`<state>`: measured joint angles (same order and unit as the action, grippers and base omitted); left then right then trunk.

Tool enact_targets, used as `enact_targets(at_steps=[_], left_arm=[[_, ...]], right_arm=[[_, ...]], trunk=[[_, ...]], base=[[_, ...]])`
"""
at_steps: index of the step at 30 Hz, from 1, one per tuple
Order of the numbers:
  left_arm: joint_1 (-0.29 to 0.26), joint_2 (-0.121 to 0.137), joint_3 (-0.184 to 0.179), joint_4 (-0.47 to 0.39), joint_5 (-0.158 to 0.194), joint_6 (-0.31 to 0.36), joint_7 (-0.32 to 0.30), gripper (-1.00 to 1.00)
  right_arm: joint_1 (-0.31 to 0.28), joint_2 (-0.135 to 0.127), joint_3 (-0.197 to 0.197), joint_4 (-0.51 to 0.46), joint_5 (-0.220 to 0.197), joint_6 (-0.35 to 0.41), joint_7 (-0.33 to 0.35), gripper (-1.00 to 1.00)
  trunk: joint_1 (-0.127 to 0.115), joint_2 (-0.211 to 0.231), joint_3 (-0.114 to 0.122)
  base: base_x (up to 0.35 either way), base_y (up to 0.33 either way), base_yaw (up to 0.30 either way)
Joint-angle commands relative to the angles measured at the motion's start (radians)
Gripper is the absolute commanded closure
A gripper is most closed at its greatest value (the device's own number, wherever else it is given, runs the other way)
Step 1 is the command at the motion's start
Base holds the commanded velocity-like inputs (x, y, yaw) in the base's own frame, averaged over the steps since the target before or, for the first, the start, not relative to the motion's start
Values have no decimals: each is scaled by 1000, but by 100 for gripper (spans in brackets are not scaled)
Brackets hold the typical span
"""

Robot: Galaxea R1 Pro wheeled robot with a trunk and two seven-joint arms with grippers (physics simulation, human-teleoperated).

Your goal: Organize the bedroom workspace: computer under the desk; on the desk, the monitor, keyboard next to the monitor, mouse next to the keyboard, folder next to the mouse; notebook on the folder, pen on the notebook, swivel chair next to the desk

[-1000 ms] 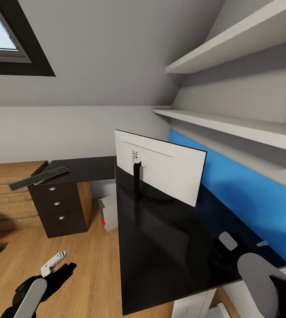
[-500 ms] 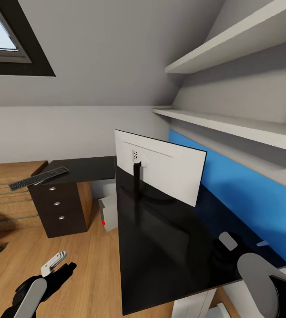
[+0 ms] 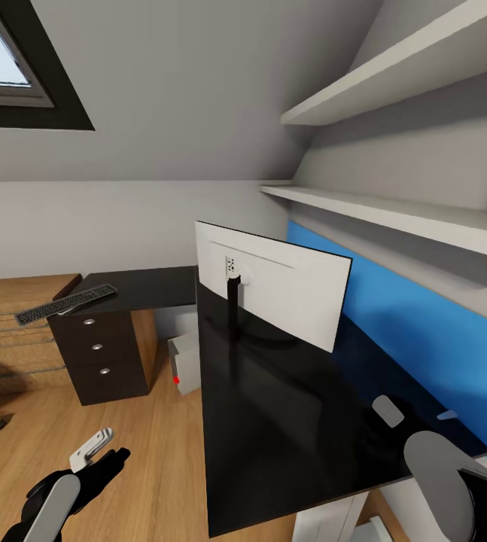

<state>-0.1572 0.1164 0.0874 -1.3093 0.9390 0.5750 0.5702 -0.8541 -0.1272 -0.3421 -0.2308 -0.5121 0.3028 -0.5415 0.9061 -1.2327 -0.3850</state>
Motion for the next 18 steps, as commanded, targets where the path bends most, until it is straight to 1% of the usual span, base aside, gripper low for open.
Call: enact_targets(at_steps=[1, 18], left_arm=[[-1, 0, 0, -1, 11, 2, 9, -100], [-1, 0, 2, -1, 11, 2, 11, -100]], right_arm=[[1, 0, -8, -1, -22, 1, 0, 100], [0, 0, -7, -1, -22, -2, 0, 100]], trunk=[[0, -1, -2], [0, -1, -2]], base=[[0, 0, 0], [0, 0, 0]])
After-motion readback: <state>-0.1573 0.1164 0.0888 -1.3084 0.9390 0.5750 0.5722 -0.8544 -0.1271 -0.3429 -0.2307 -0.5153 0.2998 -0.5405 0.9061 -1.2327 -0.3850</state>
